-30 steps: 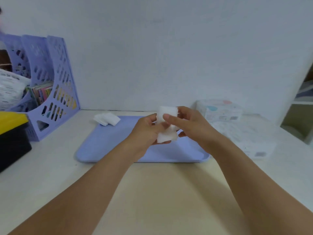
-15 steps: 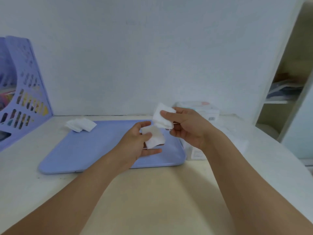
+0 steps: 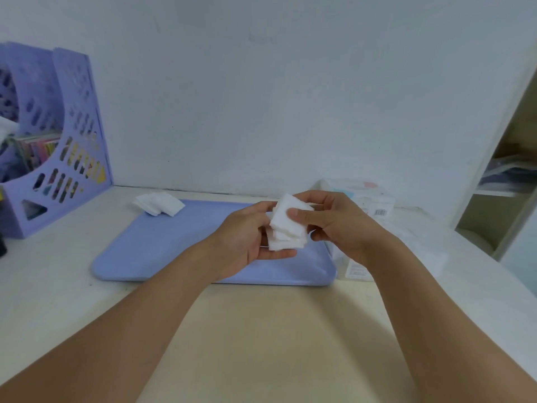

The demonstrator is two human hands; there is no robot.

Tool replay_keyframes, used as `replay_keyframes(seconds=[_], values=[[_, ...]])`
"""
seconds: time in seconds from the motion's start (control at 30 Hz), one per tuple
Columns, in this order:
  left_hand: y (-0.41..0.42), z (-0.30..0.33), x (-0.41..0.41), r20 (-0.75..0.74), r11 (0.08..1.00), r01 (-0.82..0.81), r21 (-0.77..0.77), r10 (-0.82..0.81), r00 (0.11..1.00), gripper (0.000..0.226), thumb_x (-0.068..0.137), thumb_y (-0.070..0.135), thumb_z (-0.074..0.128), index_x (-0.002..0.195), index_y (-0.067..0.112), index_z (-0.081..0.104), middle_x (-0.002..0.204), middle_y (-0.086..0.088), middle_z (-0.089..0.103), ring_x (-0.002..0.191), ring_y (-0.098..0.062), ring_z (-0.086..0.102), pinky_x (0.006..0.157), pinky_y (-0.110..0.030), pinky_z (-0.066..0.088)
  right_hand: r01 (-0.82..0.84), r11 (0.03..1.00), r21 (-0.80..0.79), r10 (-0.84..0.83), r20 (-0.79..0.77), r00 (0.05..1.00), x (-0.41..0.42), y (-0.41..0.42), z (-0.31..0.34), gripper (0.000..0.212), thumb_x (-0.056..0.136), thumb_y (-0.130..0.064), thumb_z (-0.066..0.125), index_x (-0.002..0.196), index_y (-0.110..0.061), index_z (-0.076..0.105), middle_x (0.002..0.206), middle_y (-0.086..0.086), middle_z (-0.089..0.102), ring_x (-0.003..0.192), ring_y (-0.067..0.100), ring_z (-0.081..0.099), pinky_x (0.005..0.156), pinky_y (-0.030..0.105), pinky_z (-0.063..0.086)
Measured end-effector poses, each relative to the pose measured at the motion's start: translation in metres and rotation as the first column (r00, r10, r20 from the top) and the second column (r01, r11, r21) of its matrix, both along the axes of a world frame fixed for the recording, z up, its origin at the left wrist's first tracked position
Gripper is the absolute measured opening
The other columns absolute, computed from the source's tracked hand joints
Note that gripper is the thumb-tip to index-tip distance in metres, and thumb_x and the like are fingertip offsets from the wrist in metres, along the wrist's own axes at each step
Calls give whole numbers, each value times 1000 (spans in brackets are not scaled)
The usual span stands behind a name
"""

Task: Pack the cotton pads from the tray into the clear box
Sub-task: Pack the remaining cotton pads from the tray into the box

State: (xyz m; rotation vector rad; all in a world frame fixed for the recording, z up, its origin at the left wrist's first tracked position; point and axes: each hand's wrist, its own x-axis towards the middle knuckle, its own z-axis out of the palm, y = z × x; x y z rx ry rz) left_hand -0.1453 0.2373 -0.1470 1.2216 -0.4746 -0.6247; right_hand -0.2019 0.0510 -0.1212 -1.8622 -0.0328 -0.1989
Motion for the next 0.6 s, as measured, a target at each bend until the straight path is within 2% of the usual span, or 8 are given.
replay_keyframes(seconds=[0.13,0.23,0.3,0.43,0.5,0.6], values=[[0,2,0,-9,1000,-4,1,4,1000,37,102,2,36,127,5,63,121,-21,70,104,-34,72,73,-38,61,6,999,-45,-5,29,1000,3,1,-2,19,89,-22,77,108,-19,77,83,-2,75,64,6,63,59,19,47],[0,0,0,-17,999,-36,13,36,999,32,105,5,40,125,5,64,116,-19,73,101,-32,74,72,-38,62,-43,999,-10,43,37,998,3,1,-2,16,90,-23,75,105,-17,77,87,3,74,67,9,60,59,20,44],[1,-1,1,-19,1000,-20,18,20,1000,33,104,2,41,126,7,64,115,-19,73,101,-32,74,73,-39,62,-59,998,-26,59,29,998,4,1,-5,16,91,-22,75,106,-17,77,83,3,72,65,9,58,56,19,43],[4,-2,4,-2,999,-1,38,1,1000,39,99,-5,43,130,11,60,115,-21,73,102,-35,73,76,-39,62,22,995,-95,-15,72,997,10,3,-10,15,90,-13,76,105,-10,77,74,4,68,57,10,55,48,20,38],[4,-3,6,-3,999,-22,36,23,1000,35,99,-1,48,130,11,60,111,-20,74,99,-33,74,75,-38,62,48,996,-75,-40,110,993,11,3,-11,13,89,-12,76,101,-8,77,75,5,70,57,11,59,47,20,41],[4,-3,7,-38,1000,-12,-11,11,999,31,100,15,53,128,5,63,110,-23,74,101,-35,73,76,-39,61,102,987,-126,-77,187,979,12,1,-14,5,88,-12,78,93,-12,78,81,7,74,56,11,64,48,20,46]])
